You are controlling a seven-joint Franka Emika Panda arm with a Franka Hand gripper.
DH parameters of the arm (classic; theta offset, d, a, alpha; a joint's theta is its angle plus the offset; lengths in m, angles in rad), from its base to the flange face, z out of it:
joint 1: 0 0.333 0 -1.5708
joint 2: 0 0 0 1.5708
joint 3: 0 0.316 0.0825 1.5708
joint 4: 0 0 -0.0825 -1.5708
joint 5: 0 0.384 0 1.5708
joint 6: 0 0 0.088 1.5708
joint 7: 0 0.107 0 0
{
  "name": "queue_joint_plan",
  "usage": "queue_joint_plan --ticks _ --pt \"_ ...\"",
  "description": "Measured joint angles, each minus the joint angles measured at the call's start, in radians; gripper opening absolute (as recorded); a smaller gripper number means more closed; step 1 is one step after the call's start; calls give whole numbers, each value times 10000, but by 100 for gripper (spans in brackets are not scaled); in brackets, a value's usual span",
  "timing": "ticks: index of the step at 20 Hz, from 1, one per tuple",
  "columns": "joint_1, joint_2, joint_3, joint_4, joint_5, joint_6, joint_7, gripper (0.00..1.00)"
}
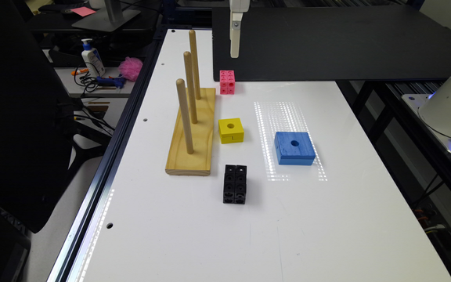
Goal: Pick up pink block.
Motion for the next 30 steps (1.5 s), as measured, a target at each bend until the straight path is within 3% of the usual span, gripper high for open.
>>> queue_joint_plan --ticks 3,10,18,25,30 --pt "-1 134 5 -18 0 63 2 100" --pt "-4 746 5 -17 -3 679 2 100" --pt "-4 882 5 -32 -3 768 2 100" --pt "-6 1770 -6 -26 -14 1678 2 100" --pt "-11 1893 -68 31 -21 1839 2 100"
